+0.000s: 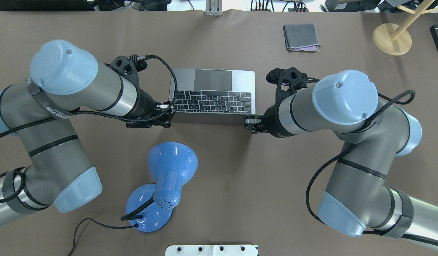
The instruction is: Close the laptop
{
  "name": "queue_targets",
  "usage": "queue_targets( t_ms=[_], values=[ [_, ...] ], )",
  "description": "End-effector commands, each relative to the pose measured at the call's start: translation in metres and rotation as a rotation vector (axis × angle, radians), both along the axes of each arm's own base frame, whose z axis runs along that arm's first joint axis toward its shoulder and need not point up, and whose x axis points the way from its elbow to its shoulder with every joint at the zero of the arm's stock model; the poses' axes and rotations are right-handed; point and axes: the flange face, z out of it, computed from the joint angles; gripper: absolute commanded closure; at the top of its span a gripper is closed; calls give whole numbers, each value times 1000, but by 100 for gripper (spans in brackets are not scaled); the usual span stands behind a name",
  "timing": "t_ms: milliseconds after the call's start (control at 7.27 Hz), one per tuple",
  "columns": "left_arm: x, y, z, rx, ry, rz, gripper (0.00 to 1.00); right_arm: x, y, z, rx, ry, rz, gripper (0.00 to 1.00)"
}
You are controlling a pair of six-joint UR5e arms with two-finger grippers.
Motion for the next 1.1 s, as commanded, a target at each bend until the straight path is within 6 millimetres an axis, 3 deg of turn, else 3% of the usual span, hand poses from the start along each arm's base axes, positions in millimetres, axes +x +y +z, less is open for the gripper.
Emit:
queue_targets(
  t_ms=[0,550,962],
  values=[
    [-3,-6,-6,67,-20,-84,100,1,-6,-3,24,10,48,100],
    [-1,-14,-4,124,-50,-107,100,-4,-24,-11,24,10,71,100],
    [6,-22,-7,155,-67,-114,100,-15,-79,-20,11,36,131,100]
  ],
)
